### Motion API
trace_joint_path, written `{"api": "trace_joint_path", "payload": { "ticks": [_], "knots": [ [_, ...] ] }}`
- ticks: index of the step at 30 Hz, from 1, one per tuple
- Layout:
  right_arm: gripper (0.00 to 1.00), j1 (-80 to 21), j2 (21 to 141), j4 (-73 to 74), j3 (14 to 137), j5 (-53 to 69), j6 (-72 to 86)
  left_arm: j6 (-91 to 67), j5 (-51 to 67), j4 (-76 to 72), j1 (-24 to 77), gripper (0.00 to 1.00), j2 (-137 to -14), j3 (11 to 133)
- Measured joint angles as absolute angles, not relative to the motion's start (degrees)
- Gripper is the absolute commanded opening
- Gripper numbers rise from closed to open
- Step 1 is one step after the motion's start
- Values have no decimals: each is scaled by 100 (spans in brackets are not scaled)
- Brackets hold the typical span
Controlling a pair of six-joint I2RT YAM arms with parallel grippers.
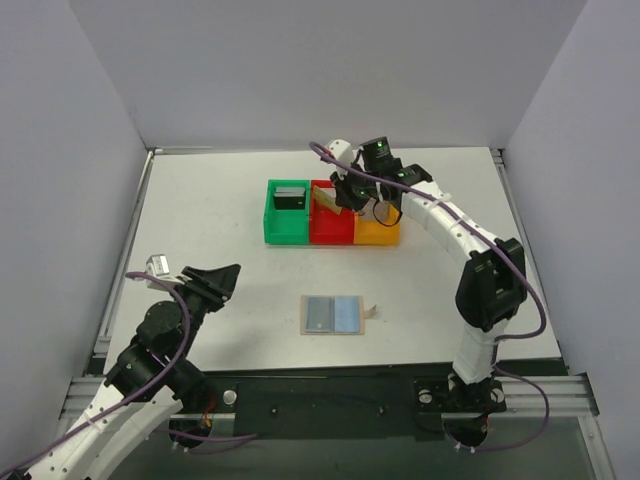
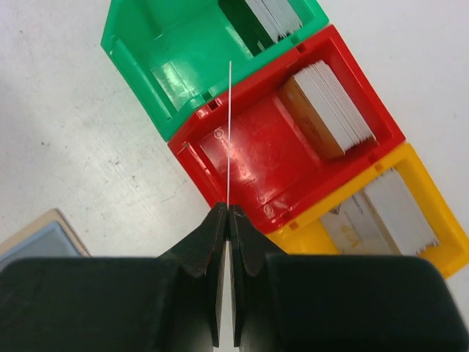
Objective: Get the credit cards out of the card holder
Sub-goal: Place the credit card in the storage box.
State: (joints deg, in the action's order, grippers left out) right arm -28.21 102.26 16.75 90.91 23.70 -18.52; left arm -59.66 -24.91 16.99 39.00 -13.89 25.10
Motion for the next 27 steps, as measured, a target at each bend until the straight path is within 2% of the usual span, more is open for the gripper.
{"api": "trace_joint_path", "payload": {
  "ticks": [6,27],
  "knots": [
    [0,-2775,11061,1964,9797,2856,-2720,-5660,-2641,1931,3900,50,-1334,2510],
    [0,-2185,11441,2403,9974,3621,-5113,-5378,-2556,2150,3900,50,-1441,2482]
  ]
}}
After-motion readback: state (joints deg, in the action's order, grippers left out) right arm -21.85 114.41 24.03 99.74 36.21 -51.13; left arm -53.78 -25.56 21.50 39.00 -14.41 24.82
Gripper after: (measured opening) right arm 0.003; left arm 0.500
